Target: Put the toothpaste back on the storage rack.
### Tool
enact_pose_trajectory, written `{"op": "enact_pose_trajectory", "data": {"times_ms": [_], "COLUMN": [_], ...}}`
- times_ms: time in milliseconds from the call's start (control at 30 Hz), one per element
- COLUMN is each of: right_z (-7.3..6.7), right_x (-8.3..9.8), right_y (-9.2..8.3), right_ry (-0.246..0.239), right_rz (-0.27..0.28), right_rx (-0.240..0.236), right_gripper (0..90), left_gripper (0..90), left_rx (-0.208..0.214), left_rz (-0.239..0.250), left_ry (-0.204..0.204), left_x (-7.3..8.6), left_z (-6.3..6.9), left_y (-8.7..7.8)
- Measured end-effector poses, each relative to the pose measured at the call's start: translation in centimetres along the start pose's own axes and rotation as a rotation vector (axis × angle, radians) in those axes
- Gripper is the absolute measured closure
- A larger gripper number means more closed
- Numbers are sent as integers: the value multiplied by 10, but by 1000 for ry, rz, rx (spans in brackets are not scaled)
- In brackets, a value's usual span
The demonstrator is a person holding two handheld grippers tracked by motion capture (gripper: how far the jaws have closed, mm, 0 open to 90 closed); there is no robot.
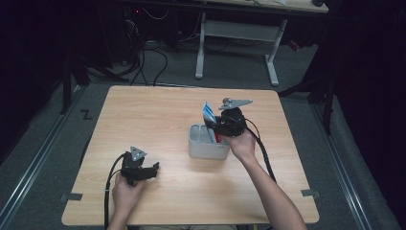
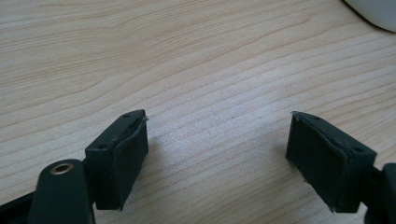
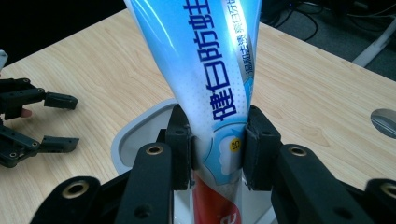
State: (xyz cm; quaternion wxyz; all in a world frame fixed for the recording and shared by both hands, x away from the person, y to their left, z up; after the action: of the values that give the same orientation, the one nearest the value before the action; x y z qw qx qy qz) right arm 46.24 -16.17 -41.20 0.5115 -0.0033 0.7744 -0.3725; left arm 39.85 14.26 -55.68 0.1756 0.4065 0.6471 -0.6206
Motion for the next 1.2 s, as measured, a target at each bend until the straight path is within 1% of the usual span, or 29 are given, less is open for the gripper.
{"op": "enact_pose_trajectory", "data": {"times_ms": [33, 167, 300, 400, 433, 700, 767, 800, 833, 900, 967, 1067, 1200], "right_z": [-1, -1, 0, 0, 0, -1, -1, -1, -1, 0, 1, 3, 4], "right_x": [0, 1, 0, 0, 0, 0, 1, 2, 3, 7, 8, 11, 14], "right_y": [0, -1, -2, -1, -1, 0, 2, 4, 8, 15, 16, 20, 20], "right_ry": [5, -3, 8, 9, 6, 5, 10, 5, -6, -3, -3, 15, 13], "right_rz": [4, 10, 15, 5, 2, 5, -11, -22, -44, -64, -66, -71, -78], "right_rx": [-3, 0, -2, -9, -5, -2, -13, -14, -6, 1, 1, -8, -3], "right_gripper": [680, 682, 682, 681, 681, 680, 679, 678, 678, 678, 678, 677, 676], "left_gripper": [212, 212, 211, 212, 212, 212, 211, 212, 212, 212, 211, 212, 211], "left_rx": [0, 0, 0, -1, -1, -1, -1, -2, -2, -2, -2, -2, -2], "left_rz": [0, 0, 0, 0, 0, 0, 0, 0, 1, 1, 0, 1, 1], "left_ry": [0, 0, 0, -1, -1, -1, -1, 1, 0, 0, 0, 0, 0], "left_x": [0, 0, 0, 0, 0, 0, 0, 0, 0, 0, 0, 0, 0], "left_z": [0, 0, 0, 0, 0, 0, 0, 0, 0, 0, 0, 0, 0], "left_y": [0, 0, 0, 0, 0, 0, 0, 0, 0, 0, 0, 0, 0]}}
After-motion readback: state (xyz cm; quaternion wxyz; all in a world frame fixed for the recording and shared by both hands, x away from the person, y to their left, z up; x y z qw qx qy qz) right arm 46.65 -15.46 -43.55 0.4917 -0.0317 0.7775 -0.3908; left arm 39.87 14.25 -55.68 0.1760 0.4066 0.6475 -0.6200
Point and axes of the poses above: each handheld gripper's, and its own axes: y roughly forward along the jaws, x roughly out of its underside, z roughly to its right, the point moved 3 cm from there along y, roughly forward along the jaws, and after that the axes turned 15 degrees about -x, right-handed, at the moved point
